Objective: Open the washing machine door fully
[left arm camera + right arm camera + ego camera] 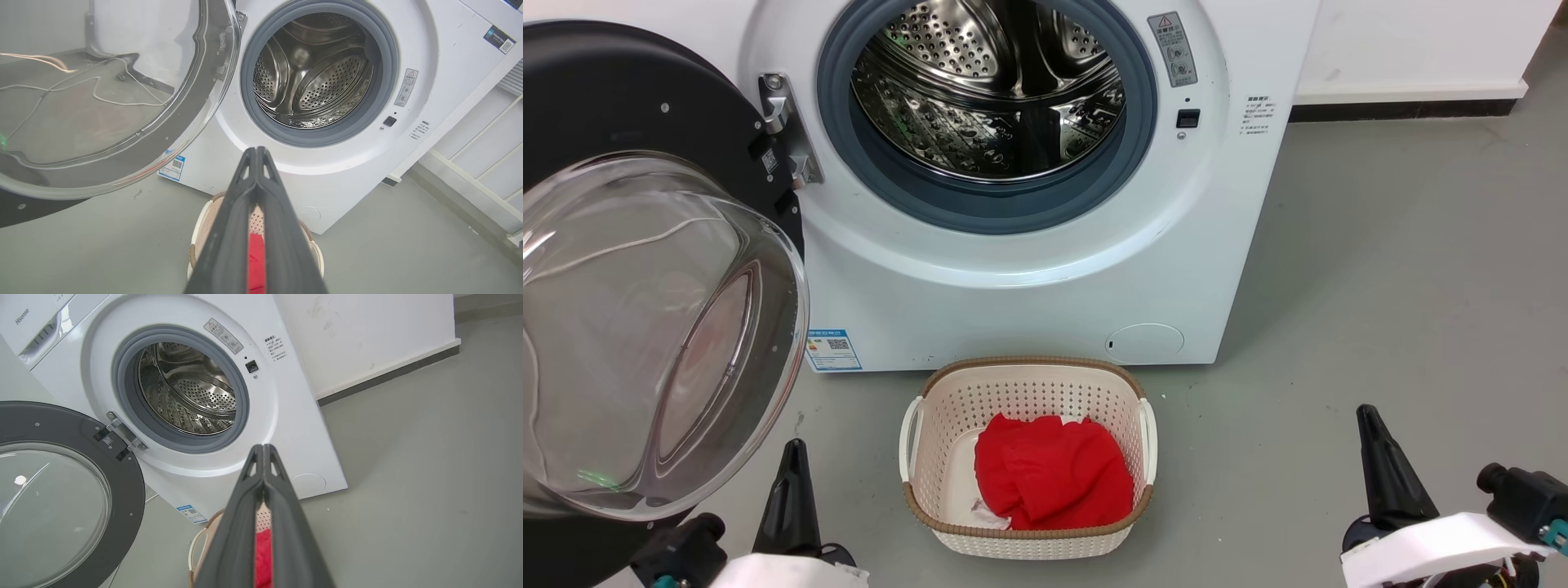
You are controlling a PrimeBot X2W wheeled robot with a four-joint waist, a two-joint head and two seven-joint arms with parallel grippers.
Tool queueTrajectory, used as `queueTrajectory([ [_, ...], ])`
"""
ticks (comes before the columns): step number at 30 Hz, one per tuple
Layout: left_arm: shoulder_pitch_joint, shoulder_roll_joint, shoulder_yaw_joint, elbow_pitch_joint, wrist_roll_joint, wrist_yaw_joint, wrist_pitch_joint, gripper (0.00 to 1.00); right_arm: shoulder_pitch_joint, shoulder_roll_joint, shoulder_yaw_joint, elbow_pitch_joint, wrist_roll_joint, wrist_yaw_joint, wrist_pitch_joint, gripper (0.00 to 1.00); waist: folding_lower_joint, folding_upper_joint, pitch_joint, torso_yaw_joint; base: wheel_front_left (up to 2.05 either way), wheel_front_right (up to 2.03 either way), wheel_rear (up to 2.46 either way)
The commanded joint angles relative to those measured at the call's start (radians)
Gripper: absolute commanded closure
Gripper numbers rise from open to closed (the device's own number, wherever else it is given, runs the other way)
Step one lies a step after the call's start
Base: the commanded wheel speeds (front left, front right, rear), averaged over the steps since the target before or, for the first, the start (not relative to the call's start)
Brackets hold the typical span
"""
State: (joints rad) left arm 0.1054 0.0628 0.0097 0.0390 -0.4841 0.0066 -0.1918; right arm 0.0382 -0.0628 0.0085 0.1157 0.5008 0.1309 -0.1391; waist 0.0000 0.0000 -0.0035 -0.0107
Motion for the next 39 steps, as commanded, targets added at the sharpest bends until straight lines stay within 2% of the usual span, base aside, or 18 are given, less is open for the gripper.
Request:
queueTrajectory([
  [1, -0.033, 0.010, 0.001, -0.006, -0.041, -0.008, 0.006, 1.00, -0.034, -0.009, -0.004, -0.008, 0.042, 0.000, 0.004, 1.00, 0.0000, 0.0000, 0.000, 0.000, 0.00, 0.00, 0.00],
  [19, -0.081, 0.020, 0.006, 0.048, -0.332, -0.043, 0.065, 1.00, -0.062, -0.017, -0.016, 0.025, 0.326, 0.000, 0.053, 1.00, 0.0000, 0.0000, 0.001, 0.002, 0.00, 0.00, 0.00],
  [39, -0.124, 0.024, 0.018, 0.094, -0.591, -0.072, 0.124, 1.00, -0.091, -0.020, -0.034, 0.055, 0.580, 0.000, 0.102, 1.00, 0.0000, 0.0000, 0.003, 0.004, 0.00, 0.00, 0.00],
])
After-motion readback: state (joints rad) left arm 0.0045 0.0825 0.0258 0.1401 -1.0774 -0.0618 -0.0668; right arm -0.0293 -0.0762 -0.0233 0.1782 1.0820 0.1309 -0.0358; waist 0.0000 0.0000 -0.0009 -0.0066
